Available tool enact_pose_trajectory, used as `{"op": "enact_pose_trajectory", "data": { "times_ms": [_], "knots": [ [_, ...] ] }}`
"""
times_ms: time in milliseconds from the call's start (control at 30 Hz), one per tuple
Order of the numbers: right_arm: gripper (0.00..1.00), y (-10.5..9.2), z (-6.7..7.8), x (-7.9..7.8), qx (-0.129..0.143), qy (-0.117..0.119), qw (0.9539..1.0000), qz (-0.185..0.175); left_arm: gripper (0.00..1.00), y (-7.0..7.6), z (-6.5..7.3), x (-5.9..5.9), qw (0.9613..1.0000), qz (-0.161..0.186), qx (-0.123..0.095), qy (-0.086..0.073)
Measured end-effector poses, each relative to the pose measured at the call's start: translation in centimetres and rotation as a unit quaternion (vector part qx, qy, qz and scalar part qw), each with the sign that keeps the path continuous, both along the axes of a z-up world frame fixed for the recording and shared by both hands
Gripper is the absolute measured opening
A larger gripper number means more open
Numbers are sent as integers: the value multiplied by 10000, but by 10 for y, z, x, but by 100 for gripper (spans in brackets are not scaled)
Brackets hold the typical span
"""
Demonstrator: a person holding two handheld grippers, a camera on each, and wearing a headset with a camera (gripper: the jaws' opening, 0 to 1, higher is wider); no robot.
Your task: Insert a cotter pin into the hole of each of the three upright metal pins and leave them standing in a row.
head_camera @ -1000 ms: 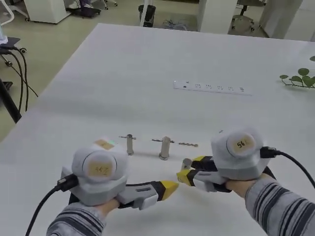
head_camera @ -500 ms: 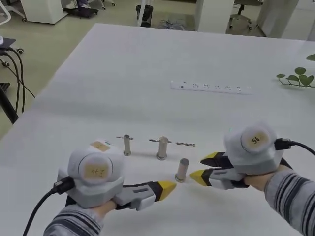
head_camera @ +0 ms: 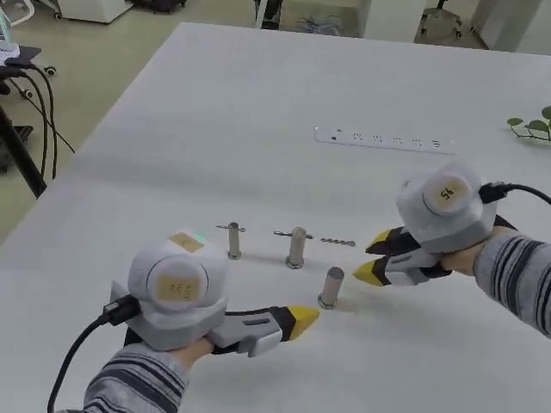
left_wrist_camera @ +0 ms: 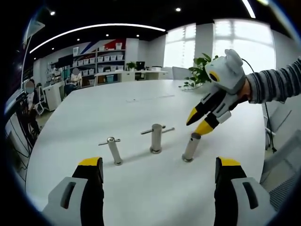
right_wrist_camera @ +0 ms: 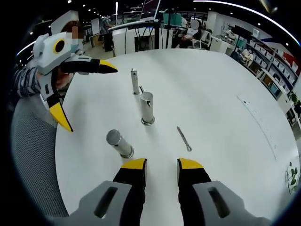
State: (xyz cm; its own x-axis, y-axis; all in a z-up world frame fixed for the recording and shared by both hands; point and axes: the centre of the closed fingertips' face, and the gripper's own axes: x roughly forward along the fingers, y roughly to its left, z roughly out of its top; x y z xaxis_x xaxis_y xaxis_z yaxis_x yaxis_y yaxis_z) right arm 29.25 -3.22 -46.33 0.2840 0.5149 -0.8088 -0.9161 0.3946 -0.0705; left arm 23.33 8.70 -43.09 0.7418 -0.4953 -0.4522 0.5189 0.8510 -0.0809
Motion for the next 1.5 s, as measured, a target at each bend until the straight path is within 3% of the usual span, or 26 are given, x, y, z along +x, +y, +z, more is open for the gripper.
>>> {"op": "enact_pose_trajectory", "data": {
  "times_ms": [700, 1200, 1367, 1500],
  "knots": [
    [12, 11, -20, 40, -450, 190, 9984, 290, 95, 0, -1, 0, 10000, -47, 1, 39],
    [3, 9, -30, 48, -658, 420, 9965, 315, 93, 0, -3, -2, 9999, -47, -10, 106],
    [0, 8, -29, 47, -857, 400, 9940, 541, 93, 0, -3, -3, 9999, -59, -11, 119],
    [0, 10, -29, 45, -1079, 182, 9892, 977, 93, 0, -4, -3, 9999, -60, 1, 129]
  ]
}}
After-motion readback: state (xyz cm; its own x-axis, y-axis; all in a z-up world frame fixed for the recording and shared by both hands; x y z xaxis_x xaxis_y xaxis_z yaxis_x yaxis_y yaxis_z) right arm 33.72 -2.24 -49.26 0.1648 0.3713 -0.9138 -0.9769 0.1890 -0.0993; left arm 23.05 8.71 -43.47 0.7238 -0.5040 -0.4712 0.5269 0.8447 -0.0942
